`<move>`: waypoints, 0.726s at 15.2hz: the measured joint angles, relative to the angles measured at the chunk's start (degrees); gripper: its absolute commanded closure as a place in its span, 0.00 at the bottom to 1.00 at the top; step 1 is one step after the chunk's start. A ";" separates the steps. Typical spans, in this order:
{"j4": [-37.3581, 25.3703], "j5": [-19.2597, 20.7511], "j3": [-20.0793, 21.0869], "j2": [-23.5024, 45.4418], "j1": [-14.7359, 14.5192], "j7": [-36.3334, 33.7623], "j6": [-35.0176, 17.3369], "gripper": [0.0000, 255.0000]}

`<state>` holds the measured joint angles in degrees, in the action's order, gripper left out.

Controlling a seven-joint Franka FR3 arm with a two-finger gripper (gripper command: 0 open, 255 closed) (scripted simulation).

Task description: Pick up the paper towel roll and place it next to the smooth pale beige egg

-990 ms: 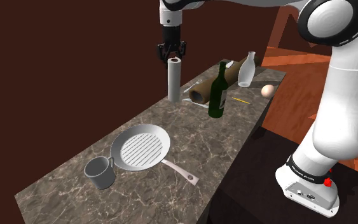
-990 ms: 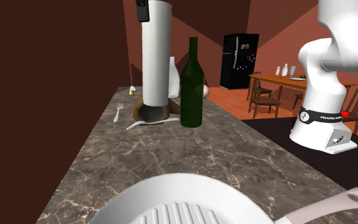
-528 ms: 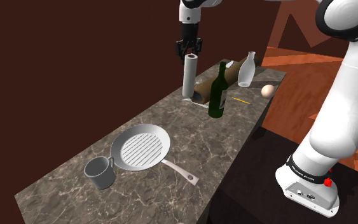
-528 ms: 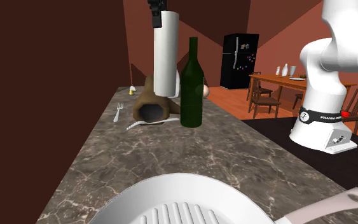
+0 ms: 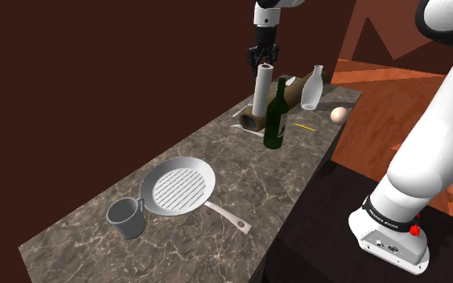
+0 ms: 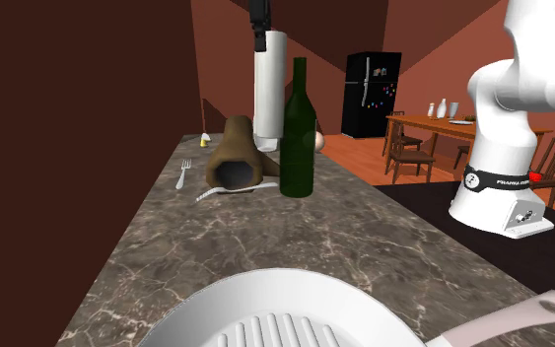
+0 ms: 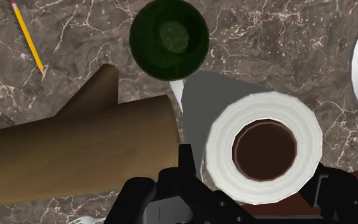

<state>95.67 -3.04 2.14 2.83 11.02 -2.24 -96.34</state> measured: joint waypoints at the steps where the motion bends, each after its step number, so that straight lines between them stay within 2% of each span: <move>1: 0.06 0.02 -0.72 -0.37 0.79 1.50 0.39 1.00; 11: 1.01 0.38 -7.22 -1.16 7.73 14.87 0.88 1.00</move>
<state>96.69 -2.66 -5.08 1.66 18.74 12.63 -95.46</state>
